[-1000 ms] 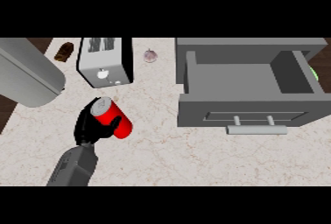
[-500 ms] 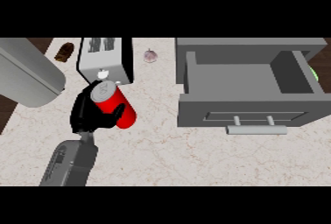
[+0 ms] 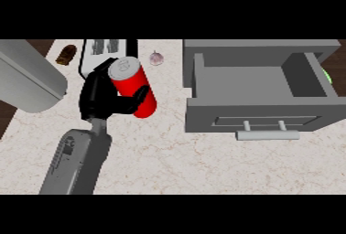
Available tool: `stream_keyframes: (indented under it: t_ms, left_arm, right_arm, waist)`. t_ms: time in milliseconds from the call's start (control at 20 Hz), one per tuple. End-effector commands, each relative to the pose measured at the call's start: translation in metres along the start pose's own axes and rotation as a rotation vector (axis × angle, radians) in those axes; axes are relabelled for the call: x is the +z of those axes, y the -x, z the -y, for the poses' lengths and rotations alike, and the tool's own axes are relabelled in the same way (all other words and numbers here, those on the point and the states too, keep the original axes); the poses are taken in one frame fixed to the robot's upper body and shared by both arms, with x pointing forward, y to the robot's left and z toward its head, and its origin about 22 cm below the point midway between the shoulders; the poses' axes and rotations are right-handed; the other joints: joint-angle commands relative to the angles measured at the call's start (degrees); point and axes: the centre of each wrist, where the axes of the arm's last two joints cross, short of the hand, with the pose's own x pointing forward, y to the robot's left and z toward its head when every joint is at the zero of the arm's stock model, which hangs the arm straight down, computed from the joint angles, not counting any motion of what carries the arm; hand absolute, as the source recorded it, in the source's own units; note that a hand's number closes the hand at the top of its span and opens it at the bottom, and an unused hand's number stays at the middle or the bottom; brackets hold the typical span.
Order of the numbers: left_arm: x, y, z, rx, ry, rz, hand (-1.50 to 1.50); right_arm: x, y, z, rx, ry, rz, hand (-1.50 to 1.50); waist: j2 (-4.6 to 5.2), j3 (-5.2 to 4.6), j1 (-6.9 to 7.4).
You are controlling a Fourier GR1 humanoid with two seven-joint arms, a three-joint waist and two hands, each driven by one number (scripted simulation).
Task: Pick up the can, place it into the drawer and close the drawer
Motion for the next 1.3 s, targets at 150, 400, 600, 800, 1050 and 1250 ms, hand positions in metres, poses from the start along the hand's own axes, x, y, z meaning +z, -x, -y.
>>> stream_keyframes:
  t_ms: [150, 400, 600, 800, 1050, 1250]
  left_arm:
    - [-0.02, -0.019, 0.049, -0.037, 0.03, 0.028, 1.5]
    - [-0.042, -0.057, 0.08, -0.048, 0.034, 0.041, 1.5]
    - [-0.05, -0.054, 0.086, -0.052, 0.048, 0.035, 1.5]
    - [-0.06, -0.061, 0.114, -0.053, 0.045, 0.029, 1.5]
    - [-0.07, -0.078, 0.149, -0.076, 0.041, 0.033, 1.5]
    - [-0.082, -0.076, 0.154, -0.072, 0.052, 0.025, 1.5]
  right_arm:
    - [-0.002, -0.001, -0.006, 0.008, 0.007, -0.003, -1.5]
    - [0.002, -0.01, 0.007, 0.022, -0.028, -0.018, -1.5]
    - [-0.005, -0.007, -0.007, -0.013, -0.002, -0.011, -1.5]
    - [-0.012, 0.002, -0.002, -0.017, -0.012, -0.007, -1.5]
    - [-0.025, 0.007, -0.004, 0.001, -0.026, -0.022, -1.5]
    - [-0.015, -0.004, -0.004, -0.015, 0.006, -0.001, -1.5]
  waist:
    - [0.09, -0.02, -0.36]
    - [0.07, -0.02, -0.53]
    - [0.15, -0.03, -0.3]
    - [0.18, -0.02, -0.52]
    - [0.2, -0.01, -0.49]
    - [0.22, -0.02, -0.8]
